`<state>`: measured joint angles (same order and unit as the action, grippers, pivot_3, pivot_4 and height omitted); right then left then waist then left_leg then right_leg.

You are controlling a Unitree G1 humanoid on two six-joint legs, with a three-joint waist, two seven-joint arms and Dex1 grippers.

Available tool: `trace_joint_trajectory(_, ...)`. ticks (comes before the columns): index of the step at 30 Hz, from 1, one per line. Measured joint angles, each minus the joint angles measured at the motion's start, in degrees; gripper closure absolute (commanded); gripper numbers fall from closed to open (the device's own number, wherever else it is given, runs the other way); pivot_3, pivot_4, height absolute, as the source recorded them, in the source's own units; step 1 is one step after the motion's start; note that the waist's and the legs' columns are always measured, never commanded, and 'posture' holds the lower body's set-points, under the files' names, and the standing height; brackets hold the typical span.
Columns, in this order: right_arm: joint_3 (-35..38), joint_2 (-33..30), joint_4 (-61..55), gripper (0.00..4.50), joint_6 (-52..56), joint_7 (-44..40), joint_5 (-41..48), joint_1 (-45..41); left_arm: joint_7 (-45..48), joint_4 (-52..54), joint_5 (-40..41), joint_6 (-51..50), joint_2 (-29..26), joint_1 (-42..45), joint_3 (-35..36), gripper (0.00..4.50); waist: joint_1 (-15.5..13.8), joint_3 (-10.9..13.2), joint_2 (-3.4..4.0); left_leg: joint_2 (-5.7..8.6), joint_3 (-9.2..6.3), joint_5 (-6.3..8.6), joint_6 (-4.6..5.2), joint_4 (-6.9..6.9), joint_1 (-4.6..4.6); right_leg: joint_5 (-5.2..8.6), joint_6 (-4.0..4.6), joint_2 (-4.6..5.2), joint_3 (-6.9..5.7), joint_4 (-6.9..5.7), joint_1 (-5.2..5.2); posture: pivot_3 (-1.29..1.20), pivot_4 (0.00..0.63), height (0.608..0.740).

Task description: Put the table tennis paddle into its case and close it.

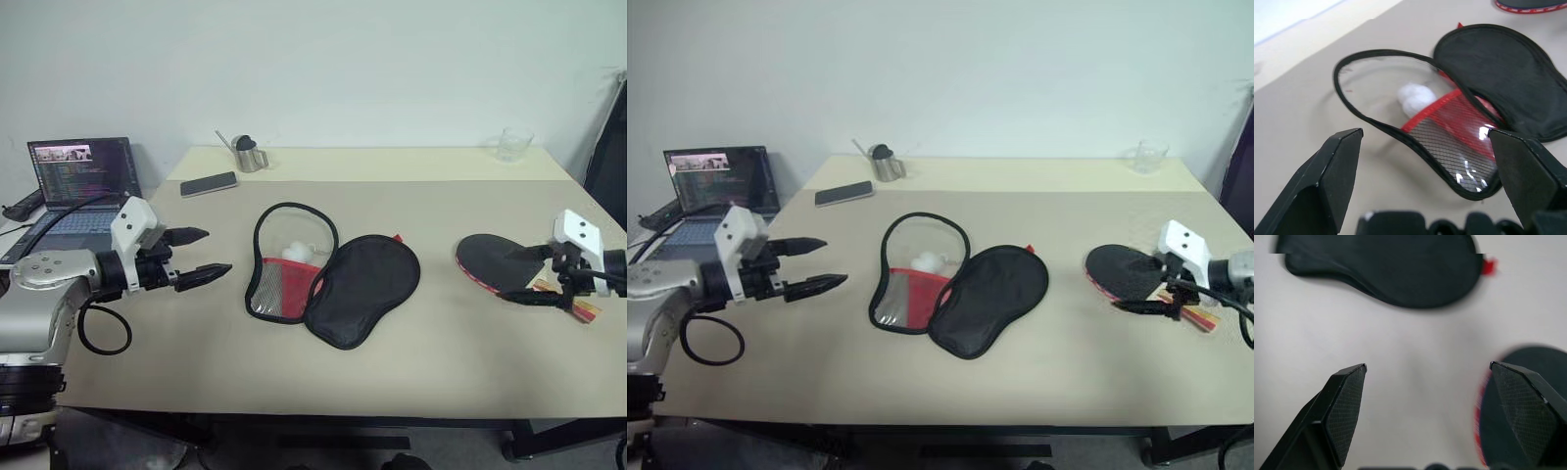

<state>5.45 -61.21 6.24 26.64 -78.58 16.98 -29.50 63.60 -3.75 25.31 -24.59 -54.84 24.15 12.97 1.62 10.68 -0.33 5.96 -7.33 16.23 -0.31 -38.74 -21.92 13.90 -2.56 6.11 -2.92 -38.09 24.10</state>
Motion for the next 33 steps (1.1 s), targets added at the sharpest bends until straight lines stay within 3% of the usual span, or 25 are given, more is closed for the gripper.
trace_joint_trajectory(8, 0.93, 1.55, -4.00, 0.05, 0.30, 2.71, 2.07, 2.65, 0.49, 0.50, -0.14, -0.98, -1.37, -0.14, -0.23, 0.00, -0.27, 0.01, -0.11, -0.01, 0.04, 0.03, 0.06, -0.01, 0.02, -0.01, -0.03, 0.00, 0.03, 0.02, -0.02, 0.00, 0.150, 0.740)
trace_joint_trajectory(15, 4.84, 0.46, -9.23, 0.05, 2.86, 5.12, 4.10, 8.59, -5.94, -17.17, -6.54, 1.06, 9.69, 15.43, -7.28, 0.00, -2.22, -0.01, -0.17, 0.06, 0.07, 0.03, 0.07, -0.11, 0.00, -0.07, -0.11, -0.02, -0.01, 0.04, -0.08, 0.00, 0.150, 0.740)
trace_joint_trajectory(21, 7.53, -0.18, -13.11, 0.05, 5.65, 7.60, 5.35, 11.52, -10.23, -30.14, -9.42, -2.64, 19.43, 22.57, -11.29, 0.00, -1.97, 0.11, -0.50, 0.07, 0.08, 0.05, 0.10, -0.17, -0.10, -0.09, -0.15, 0.00, 0.04, 0.06, -0.02, 0.00, 0.150, 0.740)
trace_joint_trajectory(33, 10.20, -1.97, -15.95, 0.05, 7.86, 10.11, 6.90, 15.49, -8.22, -28.16, -7.79, -9.93, 21.63, 21.52, -11.07, 0.00, -1.60, 0.07, -0.58, 0.05, 0.15, 0.05, 0.10, -0.17, -0.02, -0.10, -0.18, 0.00, 0.11, 0.04, -0.05, 0.00, 0.150, 0.740)
